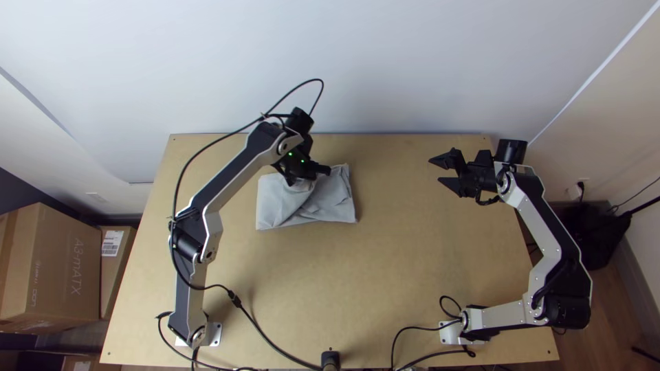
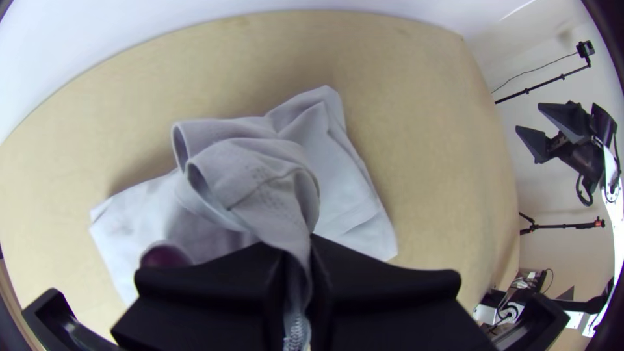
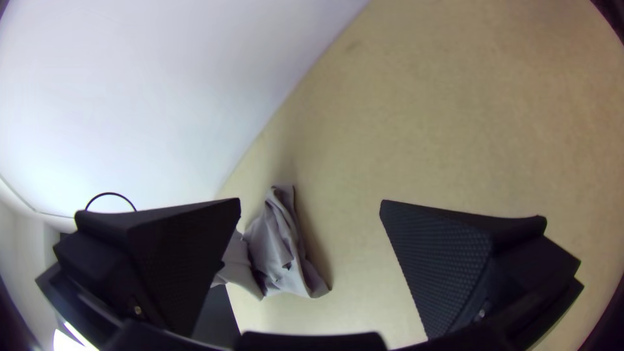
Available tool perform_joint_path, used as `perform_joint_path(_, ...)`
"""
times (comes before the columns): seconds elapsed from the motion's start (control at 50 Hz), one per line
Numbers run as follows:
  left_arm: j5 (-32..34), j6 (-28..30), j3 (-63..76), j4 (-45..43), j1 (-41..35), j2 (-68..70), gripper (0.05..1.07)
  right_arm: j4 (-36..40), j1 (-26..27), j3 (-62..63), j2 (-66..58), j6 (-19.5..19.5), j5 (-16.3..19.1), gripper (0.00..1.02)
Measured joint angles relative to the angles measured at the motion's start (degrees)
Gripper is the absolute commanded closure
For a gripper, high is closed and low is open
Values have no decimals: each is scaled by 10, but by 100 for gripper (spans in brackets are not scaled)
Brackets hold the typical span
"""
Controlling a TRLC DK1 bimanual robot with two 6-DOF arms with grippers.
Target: Fold the t-shirt
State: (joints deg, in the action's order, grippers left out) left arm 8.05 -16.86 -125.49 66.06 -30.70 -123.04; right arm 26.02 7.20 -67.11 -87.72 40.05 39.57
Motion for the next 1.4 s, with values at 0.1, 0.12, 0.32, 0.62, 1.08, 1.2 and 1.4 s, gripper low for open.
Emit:
perform_joint_path(0.1,0,-22,-7,-30,-15,-12,9,-1,0,9,5,-2,0,4)
perform_joint_path(0.12,0,-23,-9,-35,-18,-12,9,-1,0,11,5,-2,0,4)
perform_joint_path(0.32,1,-38,-25,-68,-38,-2,9,-8,-26,39,7,-11,0,4)
perform_joint_path(0.62,1,-40,-25,-68,-12,64,9,-16,-164,32,-4,-12,-28,4)
perform_joint_path(1.08,7,-22,-25,-8,144,206,9,10,-312,-89,-161,-85,-87,4)
perform_joint_path(1.2,9,-17,-25,-7,183,245,9,-2,-322,-116,-198,-106,-94,4)
perform_joint_path(1.4,9,-16,-25,-6,253,307,9,-10,-327,-185,-271,-130,-98,4)
